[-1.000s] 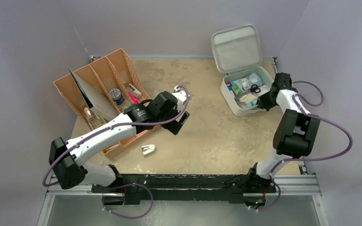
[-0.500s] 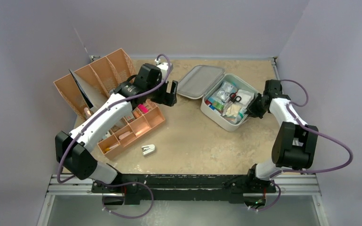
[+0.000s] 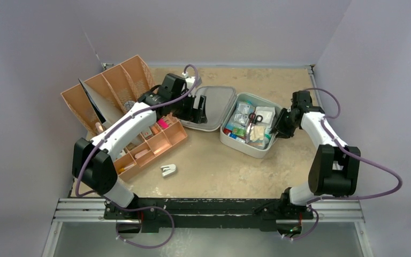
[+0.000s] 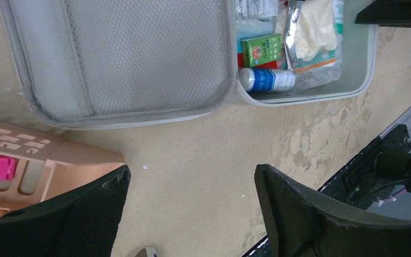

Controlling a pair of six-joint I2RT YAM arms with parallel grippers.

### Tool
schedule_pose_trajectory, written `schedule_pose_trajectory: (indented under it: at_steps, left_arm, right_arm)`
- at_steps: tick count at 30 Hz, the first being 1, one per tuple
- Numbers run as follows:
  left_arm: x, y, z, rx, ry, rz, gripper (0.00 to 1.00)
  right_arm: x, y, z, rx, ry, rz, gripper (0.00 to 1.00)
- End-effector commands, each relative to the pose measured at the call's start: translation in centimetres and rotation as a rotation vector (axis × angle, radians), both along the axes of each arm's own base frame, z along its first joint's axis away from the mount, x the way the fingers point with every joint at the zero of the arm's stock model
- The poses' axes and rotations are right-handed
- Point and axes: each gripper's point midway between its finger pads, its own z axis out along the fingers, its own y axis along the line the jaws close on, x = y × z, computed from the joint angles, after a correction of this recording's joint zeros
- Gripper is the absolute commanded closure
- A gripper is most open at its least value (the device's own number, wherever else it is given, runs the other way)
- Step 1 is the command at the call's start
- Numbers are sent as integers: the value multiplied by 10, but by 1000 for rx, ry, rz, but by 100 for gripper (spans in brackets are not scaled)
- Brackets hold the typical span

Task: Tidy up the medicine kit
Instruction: Move the medicine box to the center of the board.

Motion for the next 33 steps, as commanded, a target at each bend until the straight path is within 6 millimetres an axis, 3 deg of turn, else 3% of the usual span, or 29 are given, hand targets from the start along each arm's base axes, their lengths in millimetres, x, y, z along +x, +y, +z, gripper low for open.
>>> schedule_pose_trajectory:
  at_steps: [1, 5, 10, 15, 19, 22, 26, 29, 31, 33]
  left_arm:
    - [14, 1, 14, 37, -49, -13, 15]
    - [22, 9, 19, 89, -99, -15, 15]
    - [21, 13, 18, 75, -71, 5, 15]
    - [24, 19, 60, -33, -107, 42, 14]
    - [17, 26, 99, -174, -91, 46, 12]
    - [13, 37, 114, -243, -69, 72, 10]
    - [12, 63, 122, -247, -84, 141, 8]
    - [16, 88, 121, -148, -130, 229, 4]
    - [16, 95, 124, -136, -133, 248, 3]
    - [14, 96, 126, -146, -127, 249, 2]
  right_arm:
    - [3, 6, 36, 36, -69, 10, 59]
    - [4, 13, 65, 68, -131, 20, 55]
    - [10, 40, 102, 151, -287, 111, 49]
    - [26, 65, 123, -58, -473, 277, 48]
    - [36, 107, 140, -77, -584, 480, 49]
    - [44, 131, 148, -100, -643, 612, 49]
    - [48, 170, 161, -193, -790, 826, 49]
    - [36, 214, 158, -300, -917, 1140, 50]
    - [30, 235, 152, -406, -992, 1300, 49]
    - [24, 254, 150, -401, -1043, 1404, 47]
